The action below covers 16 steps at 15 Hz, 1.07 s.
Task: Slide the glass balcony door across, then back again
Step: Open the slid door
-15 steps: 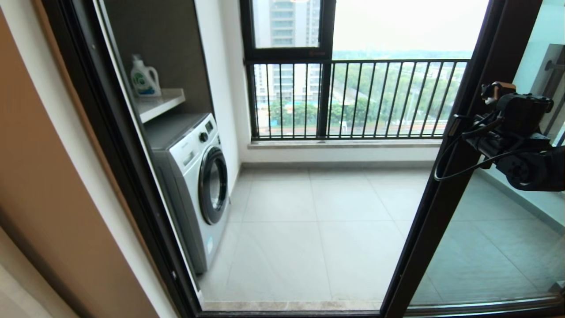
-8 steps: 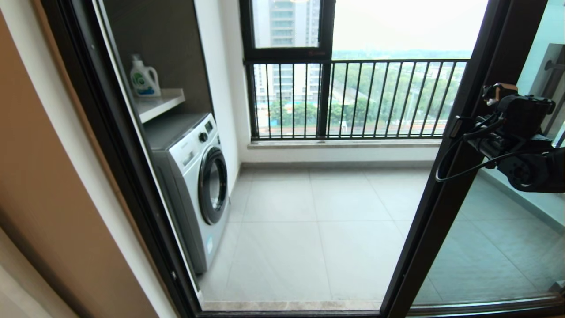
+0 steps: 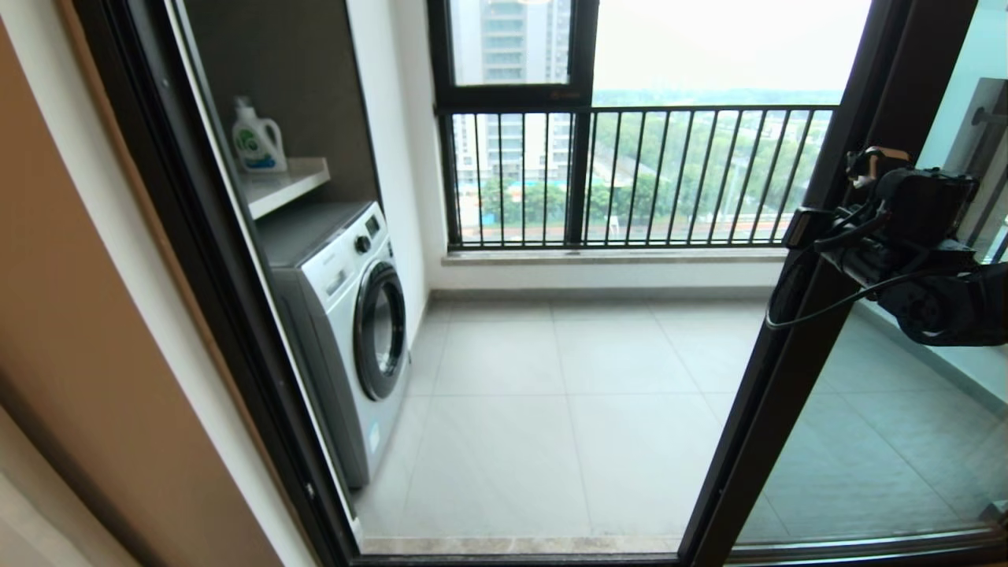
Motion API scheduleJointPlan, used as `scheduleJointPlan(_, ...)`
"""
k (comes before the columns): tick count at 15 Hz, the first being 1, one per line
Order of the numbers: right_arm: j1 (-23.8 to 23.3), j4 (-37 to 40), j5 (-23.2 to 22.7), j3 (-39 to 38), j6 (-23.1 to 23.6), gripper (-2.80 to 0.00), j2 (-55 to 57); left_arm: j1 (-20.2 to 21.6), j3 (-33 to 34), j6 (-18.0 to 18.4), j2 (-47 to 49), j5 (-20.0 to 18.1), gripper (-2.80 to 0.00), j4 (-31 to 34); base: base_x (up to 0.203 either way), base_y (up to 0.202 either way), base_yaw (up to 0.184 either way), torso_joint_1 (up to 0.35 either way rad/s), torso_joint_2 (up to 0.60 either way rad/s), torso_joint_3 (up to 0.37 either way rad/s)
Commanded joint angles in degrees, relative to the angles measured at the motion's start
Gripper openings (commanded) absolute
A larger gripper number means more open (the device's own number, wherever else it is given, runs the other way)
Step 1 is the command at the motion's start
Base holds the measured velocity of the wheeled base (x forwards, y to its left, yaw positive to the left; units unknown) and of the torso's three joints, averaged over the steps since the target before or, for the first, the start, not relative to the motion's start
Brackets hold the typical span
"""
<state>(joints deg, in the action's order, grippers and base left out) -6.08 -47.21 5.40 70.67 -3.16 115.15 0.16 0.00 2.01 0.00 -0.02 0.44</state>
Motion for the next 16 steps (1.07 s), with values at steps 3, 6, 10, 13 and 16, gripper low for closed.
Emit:
scheduleJointPlan(3, -1.1, -0.2, 0.0, 1.3, 0.0, -2.8, 0.8, 0.0, 0.1, 0.0, 0.1, 0.0, -2.8, 0.0, 0.0, 0.0, 0.0, 0.0, 0.0, 0.0)
scheduleJointPlan(6, -2.3, -0.2, 0.0, 2.3, 0.0, -2.8, 1.7, 0.0, 0.0, 0.0, 0.1, 0.0, -2.8, 0.0, 0.0, 0.0, 0.0, 0.0, 0.0, 0.0)
scheduleJointPlan(10, -4.0, -0.1, -1.3, 2.5, 0.0, -2.8, 1.9, 0.0, 0.1, 0.0, 0.1, 0.0, -2.8, 0.0, 0.0, 0.0, 0.0, 0.0, 0.0, 0.0)
scheduleJointPlan(13, -5.7, 0.0, -3.2, 2.5, 0.0, -2.8, 2.0, 0.0, 0.0, 0.0, 0.1, 0.0, -2.8, 0.0, 0.0, 0.0, 0.0, 0.0, 0.0, 0.0)
scheduleJointPlan(16, -7.1, 0.1, -4.3, 3.5, -0.1, -2.8, 2.7, 0.0, 0.0, 0.0, 0.1, 0.0, -2.8, 0.0, 0.0, 0.0, 0.0, 0.0, 0.0, 0.0)
